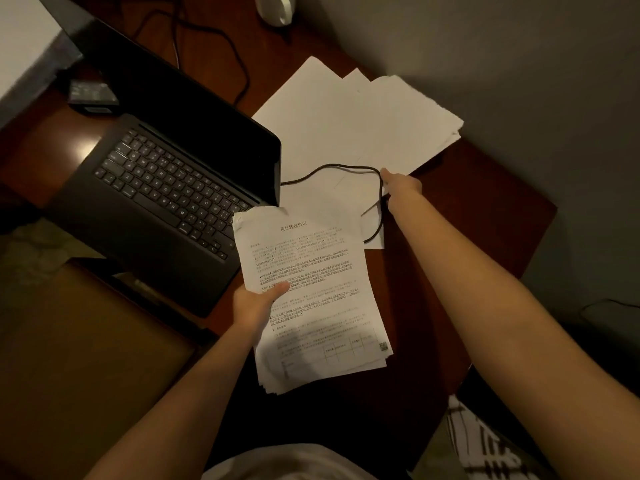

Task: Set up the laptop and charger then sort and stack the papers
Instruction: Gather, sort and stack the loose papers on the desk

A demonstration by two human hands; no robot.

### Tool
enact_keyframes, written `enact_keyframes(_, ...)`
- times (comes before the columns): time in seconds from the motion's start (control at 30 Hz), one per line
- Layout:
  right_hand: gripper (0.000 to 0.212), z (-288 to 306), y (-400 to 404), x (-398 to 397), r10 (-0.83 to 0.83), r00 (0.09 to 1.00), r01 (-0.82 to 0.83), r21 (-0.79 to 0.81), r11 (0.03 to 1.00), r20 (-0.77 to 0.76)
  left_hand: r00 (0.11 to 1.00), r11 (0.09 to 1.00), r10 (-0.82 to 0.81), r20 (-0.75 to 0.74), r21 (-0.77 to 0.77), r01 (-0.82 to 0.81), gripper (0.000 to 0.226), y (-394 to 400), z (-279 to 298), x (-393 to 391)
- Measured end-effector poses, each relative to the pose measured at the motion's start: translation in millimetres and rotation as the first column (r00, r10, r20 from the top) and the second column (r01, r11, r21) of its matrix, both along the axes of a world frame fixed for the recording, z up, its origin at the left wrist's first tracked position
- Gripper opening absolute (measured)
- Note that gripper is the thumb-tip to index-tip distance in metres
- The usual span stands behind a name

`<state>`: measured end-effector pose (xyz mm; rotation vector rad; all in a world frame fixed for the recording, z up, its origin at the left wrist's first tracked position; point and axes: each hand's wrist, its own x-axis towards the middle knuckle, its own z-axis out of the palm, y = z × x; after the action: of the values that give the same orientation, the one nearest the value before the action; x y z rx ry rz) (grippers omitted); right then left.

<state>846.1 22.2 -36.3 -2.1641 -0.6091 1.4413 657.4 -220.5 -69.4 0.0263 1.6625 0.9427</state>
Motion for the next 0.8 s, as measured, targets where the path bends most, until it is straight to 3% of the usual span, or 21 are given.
enact_keyframes(0.13,0.024,17,-1,7,-0.152,0.944,0.034,0.372,0.928,0.292,1.0,1.0,-0.005,0.01,-0.006,0.005,0.028,1,2,0)
enact_keyframes(0.23,0.019,38,-17,20,-0.064,0.854,-0.232,0.488,0.842,0.516,1.0,1.0,-0.019,0.018,-0.003,0.019,0.028,0,3,0)
enact_keyframes(0.4,0.022,57,-72,17,0.076,0.715,-0.622,0.582,0.524,0.695,0.999,0.999,-0.045,0.008,0.012,0.045,0.028,0,7,0)
enact_keyframes(0.53,0.033,78,-124,11,0.139,0.673,-0.73,0.621,0.286,0.727,0.998,0.997,-0.067,-0.005,0.029,0.067,0.028,-3,12,0)
enact_keyframes(0.67,0.029,105,-156,19,0.213,0.745,-0.662,0.659,0.357,0.632,0.994,0.994,-0.107,-0.011,0.036,0.108,0.029,-5,15,0)
enact_keyframes(0.8,0.024,121,-172,27,0.288,0.806,-0.583,0.608,0.539,0.517,0.997,0.999,-0.054,0.059,0.002,0.054,0.026,-5,14,-4)
